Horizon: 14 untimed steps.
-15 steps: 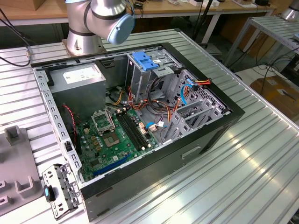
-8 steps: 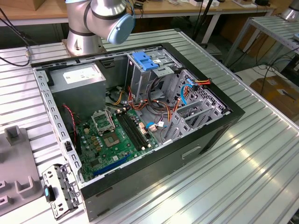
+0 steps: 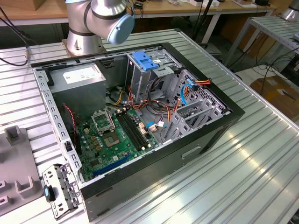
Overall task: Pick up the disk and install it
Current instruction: 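Pick up the disk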
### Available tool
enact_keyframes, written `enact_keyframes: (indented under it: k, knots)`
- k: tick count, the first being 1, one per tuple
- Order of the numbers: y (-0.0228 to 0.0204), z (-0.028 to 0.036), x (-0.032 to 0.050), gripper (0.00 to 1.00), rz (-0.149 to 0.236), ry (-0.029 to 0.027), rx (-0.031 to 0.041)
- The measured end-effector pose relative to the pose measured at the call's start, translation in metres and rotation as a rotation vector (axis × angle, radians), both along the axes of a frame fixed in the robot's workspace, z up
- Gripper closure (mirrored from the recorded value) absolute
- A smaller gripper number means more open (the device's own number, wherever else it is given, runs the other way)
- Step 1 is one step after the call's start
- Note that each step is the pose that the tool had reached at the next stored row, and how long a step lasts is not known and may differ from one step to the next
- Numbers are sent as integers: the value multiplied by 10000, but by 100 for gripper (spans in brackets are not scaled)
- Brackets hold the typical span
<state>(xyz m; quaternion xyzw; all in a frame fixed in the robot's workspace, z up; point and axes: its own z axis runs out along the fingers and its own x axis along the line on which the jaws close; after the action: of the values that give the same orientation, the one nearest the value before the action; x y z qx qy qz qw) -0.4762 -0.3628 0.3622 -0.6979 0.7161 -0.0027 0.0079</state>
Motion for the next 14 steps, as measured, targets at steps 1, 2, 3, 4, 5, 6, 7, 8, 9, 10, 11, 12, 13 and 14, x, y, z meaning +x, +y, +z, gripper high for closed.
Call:
enact_keyframes:
  k: [1,2,3,4,5,6,7,8,9,10,11,12,13,14]
  knots:
    - [0,6,0,63,0,1,-1]
    - [0,11,0,63,0,-1,0]
    - [0,16,0,63,0,-1,0]
    - [0,22,0,63,0,-1,0]
    - [0,32,0,63,0,1,-1]
    - [0,43,0,63,0,1,-1]
    - [0,50,0,63,0,0,0]
    - [0,54,-1,63,0,-2,0]
    - [0,58,-1,63,-1,-2,1]
    - [0,66,0,63,0,1,0]
    - [0,74,0,63,-1,1,0]
    - [0,91,0,63,0,1,-1]
    - [0,110,0,63,0,-1,0]
    - [0,118,0,63,0,-1,1]
